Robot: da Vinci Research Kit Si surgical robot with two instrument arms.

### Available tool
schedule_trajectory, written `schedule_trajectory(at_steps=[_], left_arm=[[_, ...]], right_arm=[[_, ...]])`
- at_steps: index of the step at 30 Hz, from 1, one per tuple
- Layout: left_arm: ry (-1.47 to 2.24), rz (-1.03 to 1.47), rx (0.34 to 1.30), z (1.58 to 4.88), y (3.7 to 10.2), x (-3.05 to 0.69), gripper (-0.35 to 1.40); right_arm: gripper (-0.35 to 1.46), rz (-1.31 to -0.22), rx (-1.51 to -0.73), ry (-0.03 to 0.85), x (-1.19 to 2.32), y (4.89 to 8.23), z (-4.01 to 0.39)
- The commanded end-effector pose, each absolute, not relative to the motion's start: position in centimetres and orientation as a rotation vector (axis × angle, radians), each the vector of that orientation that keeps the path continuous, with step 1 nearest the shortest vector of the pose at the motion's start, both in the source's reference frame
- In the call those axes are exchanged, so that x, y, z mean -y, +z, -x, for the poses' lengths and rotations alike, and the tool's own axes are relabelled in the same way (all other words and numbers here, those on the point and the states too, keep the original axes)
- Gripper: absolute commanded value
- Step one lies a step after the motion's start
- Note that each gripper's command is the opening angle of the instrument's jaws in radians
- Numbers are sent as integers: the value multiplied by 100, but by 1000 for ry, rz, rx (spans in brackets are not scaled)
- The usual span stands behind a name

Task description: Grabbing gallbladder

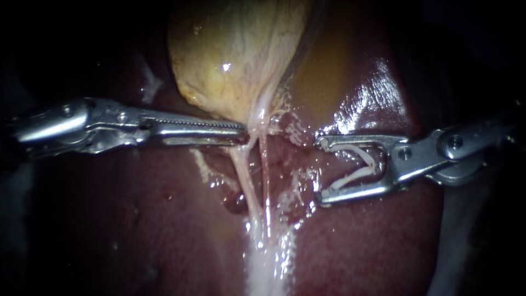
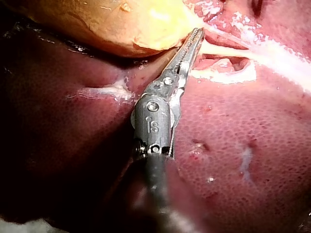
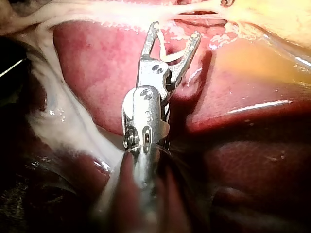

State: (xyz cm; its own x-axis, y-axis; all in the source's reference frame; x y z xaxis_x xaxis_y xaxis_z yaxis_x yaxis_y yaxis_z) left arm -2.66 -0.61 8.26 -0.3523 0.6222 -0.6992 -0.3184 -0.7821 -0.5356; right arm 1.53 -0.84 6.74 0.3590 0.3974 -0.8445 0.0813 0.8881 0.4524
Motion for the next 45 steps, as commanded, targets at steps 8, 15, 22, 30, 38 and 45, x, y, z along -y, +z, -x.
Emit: schedule_trajectory(at_steps=[8,15,22,30,38,45], left_arm=[[2138,1292,435,262,810,65,-35],[2134,1287,447,257,785,64,-35],[2087,1322,448,255,749,48,-35],[2070,1366,404,251,721,27,-35],[2069,1369,399,244,715,22,-35],[2069,1369,399,244,715,22,-35]], right_arm=[[50,-461,-1197,213,84,673,-153],[50,-461,-1197,214,84,674,-153],[50,-461,-1197,214,84,674,-153],[50,-461,-1197,214,84,674,-153],[50,-461,-1197,214,84,674,-153],[50,-461,-1197,214,84,674,-153]])
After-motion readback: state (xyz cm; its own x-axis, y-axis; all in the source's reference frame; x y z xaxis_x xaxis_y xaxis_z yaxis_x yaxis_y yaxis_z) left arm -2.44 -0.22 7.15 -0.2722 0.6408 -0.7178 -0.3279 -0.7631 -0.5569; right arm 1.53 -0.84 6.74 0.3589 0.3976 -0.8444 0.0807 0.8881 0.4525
